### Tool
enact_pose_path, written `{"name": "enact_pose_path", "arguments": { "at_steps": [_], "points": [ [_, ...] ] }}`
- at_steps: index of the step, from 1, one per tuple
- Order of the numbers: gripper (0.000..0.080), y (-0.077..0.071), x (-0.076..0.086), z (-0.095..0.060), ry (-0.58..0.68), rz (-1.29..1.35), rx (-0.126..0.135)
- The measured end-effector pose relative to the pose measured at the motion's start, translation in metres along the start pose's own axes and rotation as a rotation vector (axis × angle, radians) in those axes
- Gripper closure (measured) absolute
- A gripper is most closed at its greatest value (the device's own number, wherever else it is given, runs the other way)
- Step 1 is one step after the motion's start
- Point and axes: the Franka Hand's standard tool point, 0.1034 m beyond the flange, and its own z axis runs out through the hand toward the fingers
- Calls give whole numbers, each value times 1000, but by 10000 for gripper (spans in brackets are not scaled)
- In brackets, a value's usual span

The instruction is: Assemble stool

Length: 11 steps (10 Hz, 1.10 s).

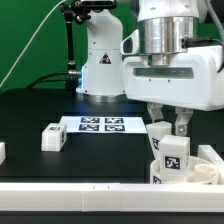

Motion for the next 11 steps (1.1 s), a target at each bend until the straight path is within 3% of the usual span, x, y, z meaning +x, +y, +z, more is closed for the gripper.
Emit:
{"name": "enact_pose_path", "arguments": {
  "at_steps": [6, 11],
  "points": [
    [461, 2, -3, 0, -58, 578, 29],
    [461, 1, -6, 1, -85, 890, 25]
  ]
}}
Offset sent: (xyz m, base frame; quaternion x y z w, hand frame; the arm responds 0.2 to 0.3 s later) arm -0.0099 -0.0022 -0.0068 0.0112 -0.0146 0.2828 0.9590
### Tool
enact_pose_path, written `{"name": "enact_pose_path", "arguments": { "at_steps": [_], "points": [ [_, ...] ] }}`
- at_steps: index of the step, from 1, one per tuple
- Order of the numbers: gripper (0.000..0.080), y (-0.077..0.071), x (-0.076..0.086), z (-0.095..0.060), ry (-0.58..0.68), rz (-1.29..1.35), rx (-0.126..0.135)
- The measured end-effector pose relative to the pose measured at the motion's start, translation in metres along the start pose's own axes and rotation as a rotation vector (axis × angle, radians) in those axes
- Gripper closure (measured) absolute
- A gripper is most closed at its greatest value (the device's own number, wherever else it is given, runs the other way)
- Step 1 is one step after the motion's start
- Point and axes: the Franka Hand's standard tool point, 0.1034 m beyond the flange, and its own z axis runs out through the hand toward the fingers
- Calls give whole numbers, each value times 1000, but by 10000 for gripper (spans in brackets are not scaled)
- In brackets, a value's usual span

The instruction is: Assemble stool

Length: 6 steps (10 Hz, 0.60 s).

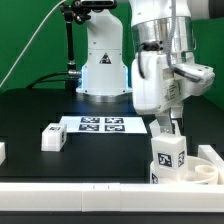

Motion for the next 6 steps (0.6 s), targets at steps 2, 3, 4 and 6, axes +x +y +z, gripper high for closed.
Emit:
{"name": "enact_pose_path", "arguments": {
  "at_steps": [2, 3, 4, 6],
  "points": [
    [461, 1, -1, 0, -8, 100, -2],
    [461, 2, -2, 0, -14, 139, -3],
    [461, 2, -3, 0, -25, 165, -5],
    [461, 4, -6, 1, -47, 234, -3]
  ]
}}
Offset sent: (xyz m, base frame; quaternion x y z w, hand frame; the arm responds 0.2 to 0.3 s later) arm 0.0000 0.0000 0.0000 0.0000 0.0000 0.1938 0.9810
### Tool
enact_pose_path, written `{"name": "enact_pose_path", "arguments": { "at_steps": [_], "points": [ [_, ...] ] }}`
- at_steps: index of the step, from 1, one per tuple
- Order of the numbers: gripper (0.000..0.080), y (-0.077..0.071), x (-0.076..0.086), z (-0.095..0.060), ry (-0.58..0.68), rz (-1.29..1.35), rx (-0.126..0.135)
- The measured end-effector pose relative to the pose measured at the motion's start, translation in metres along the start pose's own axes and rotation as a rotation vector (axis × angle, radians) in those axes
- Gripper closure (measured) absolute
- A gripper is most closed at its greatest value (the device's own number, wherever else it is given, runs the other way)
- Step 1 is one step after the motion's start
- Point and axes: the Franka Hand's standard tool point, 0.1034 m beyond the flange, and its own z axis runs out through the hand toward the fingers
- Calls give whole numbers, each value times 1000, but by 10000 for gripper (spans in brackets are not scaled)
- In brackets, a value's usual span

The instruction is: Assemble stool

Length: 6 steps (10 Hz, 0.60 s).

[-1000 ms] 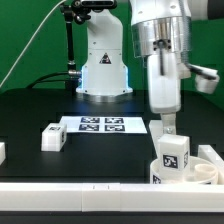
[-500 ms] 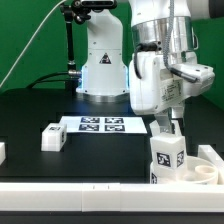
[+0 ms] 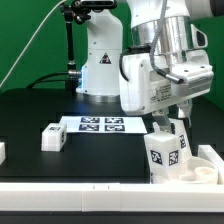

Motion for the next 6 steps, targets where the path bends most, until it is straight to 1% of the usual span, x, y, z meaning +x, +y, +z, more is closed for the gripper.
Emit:
{"name": "enact_pose_path", "arguments": {
  "at_steps": [2, 3, 4, 5, 6],
  "points": [
    [458, 2, -1, -1, -2, -49, -5],
    [219, 2, -5, -5, -12, -77, -6],
    [219, 2, -11, -12, -25, -81, -2],
    [165, 2, -17, -20, -39, -85, 0],
    [165, 1, -16, -20, -36, -196, 4]
  ]
}}
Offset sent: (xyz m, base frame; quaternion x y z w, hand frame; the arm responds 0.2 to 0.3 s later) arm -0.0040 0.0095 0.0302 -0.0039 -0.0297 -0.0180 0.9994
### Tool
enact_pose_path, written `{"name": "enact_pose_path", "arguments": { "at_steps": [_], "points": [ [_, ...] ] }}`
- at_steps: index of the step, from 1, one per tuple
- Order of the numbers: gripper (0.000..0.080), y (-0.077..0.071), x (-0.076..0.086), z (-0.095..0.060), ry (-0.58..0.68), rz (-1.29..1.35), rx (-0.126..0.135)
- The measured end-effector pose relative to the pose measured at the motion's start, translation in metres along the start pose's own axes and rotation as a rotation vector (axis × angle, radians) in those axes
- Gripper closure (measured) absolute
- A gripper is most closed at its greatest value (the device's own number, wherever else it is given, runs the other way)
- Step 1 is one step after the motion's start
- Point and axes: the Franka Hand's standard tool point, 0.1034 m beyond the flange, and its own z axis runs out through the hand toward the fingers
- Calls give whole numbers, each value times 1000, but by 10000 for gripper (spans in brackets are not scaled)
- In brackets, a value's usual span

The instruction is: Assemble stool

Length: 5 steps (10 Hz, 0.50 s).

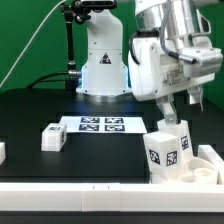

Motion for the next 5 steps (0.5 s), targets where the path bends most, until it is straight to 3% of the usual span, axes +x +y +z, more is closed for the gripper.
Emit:
{"name": "enact_pose_path", "arguments": {
  "at_steps": [5],
  "points": [
    [151, 0, -6, -1, 5, -382, -18]
  ]
}}
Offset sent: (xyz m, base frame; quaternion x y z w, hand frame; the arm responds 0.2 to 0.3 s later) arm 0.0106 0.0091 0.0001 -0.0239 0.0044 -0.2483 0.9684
